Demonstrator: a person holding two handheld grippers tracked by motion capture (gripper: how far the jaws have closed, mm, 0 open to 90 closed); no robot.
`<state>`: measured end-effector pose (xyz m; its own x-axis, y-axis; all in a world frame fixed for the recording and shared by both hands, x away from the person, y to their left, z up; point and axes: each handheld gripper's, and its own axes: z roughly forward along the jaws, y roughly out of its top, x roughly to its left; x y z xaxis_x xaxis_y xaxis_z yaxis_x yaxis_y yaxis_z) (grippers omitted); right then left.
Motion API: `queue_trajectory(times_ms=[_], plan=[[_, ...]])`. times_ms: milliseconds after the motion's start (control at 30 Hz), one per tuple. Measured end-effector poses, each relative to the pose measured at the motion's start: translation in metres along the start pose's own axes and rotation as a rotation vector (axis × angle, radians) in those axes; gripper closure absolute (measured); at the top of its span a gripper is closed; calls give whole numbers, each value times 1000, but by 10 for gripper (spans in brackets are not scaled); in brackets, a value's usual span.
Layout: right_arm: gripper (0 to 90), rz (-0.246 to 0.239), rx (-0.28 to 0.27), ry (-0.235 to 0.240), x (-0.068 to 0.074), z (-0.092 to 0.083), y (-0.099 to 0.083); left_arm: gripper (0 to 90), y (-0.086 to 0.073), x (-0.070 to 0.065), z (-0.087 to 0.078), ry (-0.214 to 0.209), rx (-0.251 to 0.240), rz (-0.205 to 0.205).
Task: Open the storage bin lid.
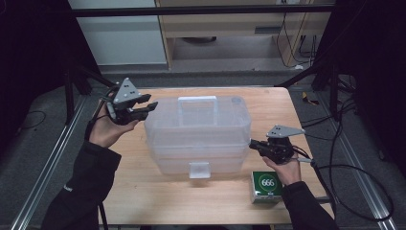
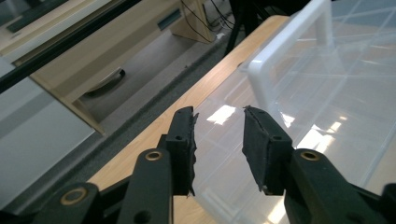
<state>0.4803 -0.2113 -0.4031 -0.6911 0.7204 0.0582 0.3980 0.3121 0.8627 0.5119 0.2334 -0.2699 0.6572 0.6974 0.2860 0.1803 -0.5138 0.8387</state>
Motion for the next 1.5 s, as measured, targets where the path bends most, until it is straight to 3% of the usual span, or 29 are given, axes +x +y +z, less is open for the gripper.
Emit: queue_trajectory(times_ms=[133, 200, 233, 300, 333, 400, 500, 600, 867, 900, 1000, 1067, 1500], plan=[[900, 0, 6, 1, 0, 0, 0, 715, -26, 6, -10, 46, -28, -78], [900, -1, 6, 1, 0, 0, 0, 740, -31, 8, -12, 54, -30, -86], [900, -1, 7, 0, 0, 0, 0, 758, -40, 11, -18, 74, -52, -125], [900, 0, 6, 0, 1, 0, 0, 785, -45, 13, -21, 82, -61, -145], [900, 0, 7, -1, 1, 0, 0, 802, -55, 15, -26, 99, -72, -181], [900, 0, 7, -1, 1, 0, 0, 827, -65, 16, -29, 108, -76, -215], [900, 0, 8, 0, 1, 0, 0, 849, -76, 16, -31, 110, -75, -232], [900, -2, 9, 0, 1, 0, 0, 869, -97, 17, -31, 107, -71, -266], [900, -2, 9, -1, 1, 0, 0, 887, -122, 8, -22, 94, -24, -288], [900, -4, 10, -2, 1, 1, 0, 890, -126, 4, -20, 69, -23, -301], [900, -5, 12, -2, 1, 1, 0, 891, -130, -2, -17, 53, -8, -296], [900, -5, 11, -3, 1, 1, 0, 890, -133, -10, -11, 10, 11, -280], [900, -5, 8, -4, 1, 1, 0, 891, -141, -34, 12, -90, 66, -253]])
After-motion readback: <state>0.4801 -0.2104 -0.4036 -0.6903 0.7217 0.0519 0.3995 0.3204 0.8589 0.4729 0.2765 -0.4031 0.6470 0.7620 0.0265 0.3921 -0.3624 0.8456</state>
